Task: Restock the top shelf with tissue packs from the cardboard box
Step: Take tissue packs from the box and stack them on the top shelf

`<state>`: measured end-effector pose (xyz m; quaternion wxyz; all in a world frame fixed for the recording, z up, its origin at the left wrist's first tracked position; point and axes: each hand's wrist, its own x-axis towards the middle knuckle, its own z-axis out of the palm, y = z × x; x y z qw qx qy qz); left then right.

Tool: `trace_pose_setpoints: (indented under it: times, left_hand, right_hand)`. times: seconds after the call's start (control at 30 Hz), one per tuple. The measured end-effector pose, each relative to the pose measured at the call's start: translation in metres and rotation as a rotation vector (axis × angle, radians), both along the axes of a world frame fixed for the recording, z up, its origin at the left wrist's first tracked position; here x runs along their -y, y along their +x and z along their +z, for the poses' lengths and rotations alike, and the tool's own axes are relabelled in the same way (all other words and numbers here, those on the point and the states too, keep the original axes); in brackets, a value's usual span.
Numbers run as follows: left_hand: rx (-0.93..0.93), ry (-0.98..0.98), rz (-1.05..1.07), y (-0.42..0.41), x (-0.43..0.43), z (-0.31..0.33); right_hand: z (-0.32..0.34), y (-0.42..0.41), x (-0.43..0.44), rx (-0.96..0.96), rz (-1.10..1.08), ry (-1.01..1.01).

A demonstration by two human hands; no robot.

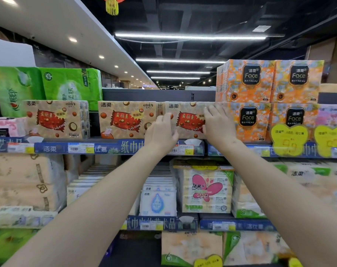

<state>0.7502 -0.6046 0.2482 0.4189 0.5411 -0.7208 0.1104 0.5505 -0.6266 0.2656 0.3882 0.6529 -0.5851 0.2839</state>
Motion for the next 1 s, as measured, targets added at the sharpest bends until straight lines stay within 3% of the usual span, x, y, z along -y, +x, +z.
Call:
trace_pose_setpoints:
  times: [0.1, 0.23, 0.37, 0.53, 0.67, 1.0]
  left_hand:
    - [0.104, -0.052, -0.030, 0.019, -0.025, -0.014]
    - [0.109, -0.036, -0.091, 0.059, -0.064, -0.056]
    - [0.241, 0.036, -0.040, 0.119, -0.108, -0.147]
    - [0.370, 0.398, 0.031, 0.202, -0.188, -0.288]
    - [0.448, 0.676, 0.094, 0.248, -0.253, -0.383]
    - [0.451, 1.206, 0.138, 0.277, -0.314, -0.523]
  right_hand:
    - [-0.016, 0.023, -0.032, 0.006, 0.035, 0.035]
    - [-0.067, 0.075, -0.078, 0.036, 0.156, 0.053]
    - [-0.166, 0.140, -0.126, 0.069, 0.255, 0.283]
    - [-0.317, 0.215, -0.208, 0.054, 0.217, 0.769]
    - [-0.407, 0.249, -0.267, 0.074, 0.200, 1.032]
    - [-0.562, 0.258, -0.318, 0.180, 0.011, 1.525]
